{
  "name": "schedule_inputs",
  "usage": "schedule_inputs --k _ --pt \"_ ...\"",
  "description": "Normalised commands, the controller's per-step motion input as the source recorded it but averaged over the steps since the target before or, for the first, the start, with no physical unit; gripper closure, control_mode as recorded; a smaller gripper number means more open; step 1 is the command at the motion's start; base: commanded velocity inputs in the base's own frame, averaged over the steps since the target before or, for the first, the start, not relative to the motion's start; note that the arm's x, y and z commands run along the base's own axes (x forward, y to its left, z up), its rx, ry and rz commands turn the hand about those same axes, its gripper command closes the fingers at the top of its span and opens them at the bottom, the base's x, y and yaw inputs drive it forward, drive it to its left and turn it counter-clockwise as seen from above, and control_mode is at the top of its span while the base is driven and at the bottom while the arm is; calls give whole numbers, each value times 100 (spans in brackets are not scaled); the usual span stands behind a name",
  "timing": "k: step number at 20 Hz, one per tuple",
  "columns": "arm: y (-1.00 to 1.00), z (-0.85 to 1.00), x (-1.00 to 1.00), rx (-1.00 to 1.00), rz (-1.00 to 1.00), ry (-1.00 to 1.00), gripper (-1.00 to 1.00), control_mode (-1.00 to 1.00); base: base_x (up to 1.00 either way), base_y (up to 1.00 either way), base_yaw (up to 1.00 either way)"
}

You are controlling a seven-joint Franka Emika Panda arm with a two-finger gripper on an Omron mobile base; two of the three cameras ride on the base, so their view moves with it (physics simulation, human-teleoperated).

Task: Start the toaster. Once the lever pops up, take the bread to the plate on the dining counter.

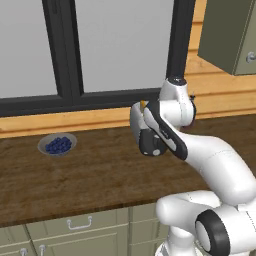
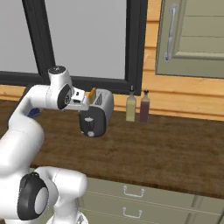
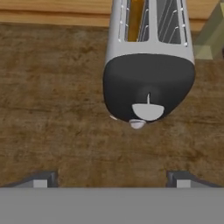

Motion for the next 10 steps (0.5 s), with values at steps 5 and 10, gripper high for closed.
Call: schedule_inputs --k 5,10 --pt "-1 -24 35 0 0 -1 -100 -100 0 0 0" --pt "-4 -29 34 0 0 0 -100 -100 0 0 0"
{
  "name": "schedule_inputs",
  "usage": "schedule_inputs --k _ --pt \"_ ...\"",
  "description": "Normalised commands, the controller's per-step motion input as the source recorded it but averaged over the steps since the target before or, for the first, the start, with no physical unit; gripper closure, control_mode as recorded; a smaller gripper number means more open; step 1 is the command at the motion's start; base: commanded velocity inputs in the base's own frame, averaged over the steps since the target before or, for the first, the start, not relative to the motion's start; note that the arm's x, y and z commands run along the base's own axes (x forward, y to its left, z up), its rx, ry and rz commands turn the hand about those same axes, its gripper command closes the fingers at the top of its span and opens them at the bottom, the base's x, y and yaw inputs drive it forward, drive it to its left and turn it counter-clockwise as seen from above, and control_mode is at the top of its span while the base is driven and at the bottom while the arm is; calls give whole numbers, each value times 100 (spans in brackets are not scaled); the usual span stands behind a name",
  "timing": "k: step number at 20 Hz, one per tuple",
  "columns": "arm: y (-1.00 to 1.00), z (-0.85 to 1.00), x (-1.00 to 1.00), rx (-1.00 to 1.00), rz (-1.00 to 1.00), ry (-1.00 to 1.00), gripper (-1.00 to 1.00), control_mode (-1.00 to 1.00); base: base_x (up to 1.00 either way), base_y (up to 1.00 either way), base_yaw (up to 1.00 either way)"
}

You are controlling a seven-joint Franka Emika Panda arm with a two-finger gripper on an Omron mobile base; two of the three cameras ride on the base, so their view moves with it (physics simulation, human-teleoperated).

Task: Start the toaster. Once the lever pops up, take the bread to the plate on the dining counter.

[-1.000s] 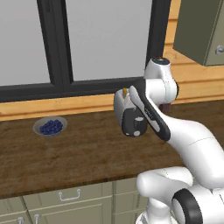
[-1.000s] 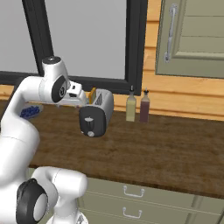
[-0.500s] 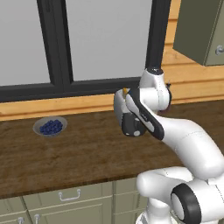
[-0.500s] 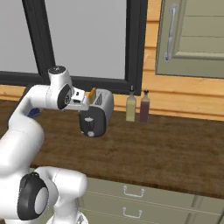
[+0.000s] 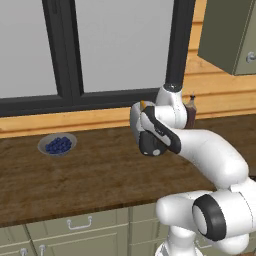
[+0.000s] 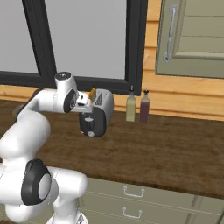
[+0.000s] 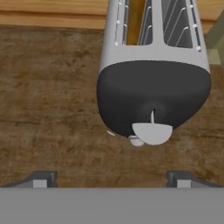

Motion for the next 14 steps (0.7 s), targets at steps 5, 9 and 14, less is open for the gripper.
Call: schedule_inputs --k 5,9,14 --pt "-14 -34 13 0 0 -3 -100 -100 0 0 0" --pt "-7 -37 17 0 0 -3 -100 -100 0 0 0" --pt "0 -22 17 0 0 0 -100 -100 0 0 0"
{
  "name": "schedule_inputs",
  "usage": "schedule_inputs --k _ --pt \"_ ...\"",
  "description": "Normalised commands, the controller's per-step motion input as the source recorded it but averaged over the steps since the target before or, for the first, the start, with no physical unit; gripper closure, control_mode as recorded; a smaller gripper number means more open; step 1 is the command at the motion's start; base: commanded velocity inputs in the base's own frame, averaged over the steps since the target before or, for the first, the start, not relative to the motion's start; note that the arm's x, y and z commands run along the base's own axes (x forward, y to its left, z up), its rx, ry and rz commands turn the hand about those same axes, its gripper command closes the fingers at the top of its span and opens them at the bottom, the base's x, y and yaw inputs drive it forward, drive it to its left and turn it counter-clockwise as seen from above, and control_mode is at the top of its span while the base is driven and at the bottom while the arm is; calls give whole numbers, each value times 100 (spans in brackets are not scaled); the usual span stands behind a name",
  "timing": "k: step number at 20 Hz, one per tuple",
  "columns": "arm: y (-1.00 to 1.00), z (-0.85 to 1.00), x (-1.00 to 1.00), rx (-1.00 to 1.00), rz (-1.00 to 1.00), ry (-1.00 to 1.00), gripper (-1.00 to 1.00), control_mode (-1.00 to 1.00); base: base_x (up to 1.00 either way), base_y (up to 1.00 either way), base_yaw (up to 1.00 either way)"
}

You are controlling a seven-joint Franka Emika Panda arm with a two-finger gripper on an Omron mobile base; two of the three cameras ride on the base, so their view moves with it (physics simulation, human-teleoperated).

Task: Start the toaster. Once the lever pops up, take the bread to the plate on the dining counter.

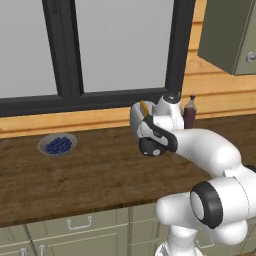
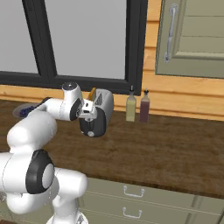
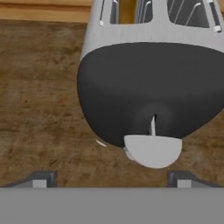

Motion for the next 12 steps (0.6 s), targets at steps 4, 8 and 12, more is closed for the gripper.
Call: schedule_inputs --k 4,8,12 --pt "0 -2 15 0 0 0 -100 -100 0 0 0" --pt "0 0 13 0 0 0 -100 -100 0 0 0" --pt "0 0 9 0 0 0 -100 -100 0 0 0"
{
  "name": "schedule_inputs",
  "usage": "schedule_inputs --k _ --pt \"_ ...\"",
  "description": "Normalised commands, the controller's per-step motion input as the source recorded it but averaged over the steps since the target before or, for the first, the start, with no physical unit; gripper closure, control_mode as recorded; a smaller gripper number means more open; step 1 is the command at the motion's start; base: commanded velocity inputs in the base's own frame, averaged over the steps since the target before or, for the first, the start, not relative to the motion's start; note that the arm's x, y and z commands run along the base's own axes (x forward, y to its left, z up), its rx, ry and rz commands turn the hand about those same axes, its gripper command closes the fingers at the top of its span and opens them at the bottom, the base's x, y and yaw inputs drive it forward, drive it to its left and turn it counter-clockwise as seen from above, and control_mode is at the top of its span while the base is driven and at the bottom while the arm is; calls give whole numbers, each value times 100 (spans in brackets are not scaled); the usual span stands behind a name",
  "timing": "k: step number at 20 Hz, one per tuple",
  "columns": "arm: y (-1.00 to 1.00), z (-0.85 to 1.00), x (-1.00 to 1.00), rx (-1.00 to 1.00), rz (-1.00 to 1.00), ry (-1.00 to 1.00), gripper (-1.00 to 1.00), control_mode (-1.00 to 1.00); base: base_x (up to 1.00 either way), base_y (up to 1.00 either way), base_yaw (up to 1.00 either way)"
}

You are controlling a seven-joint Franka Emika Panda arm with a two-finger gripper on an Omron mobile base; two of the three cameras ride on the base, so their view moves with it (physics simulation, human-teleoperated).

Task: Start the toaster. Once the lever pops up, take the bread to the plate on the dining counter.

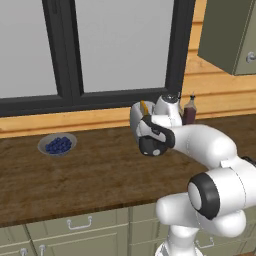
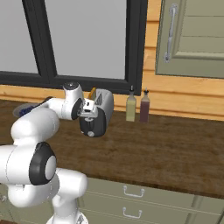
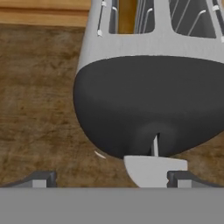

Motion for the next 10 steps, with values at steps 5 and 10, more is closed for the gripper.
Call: schedule_inputs --k 5,10 --pt "0 -15 0 0 0 0 -100 -100 0 0 0" --pt "0 -19 0 0 0 0 -100 -100 0 0 0"
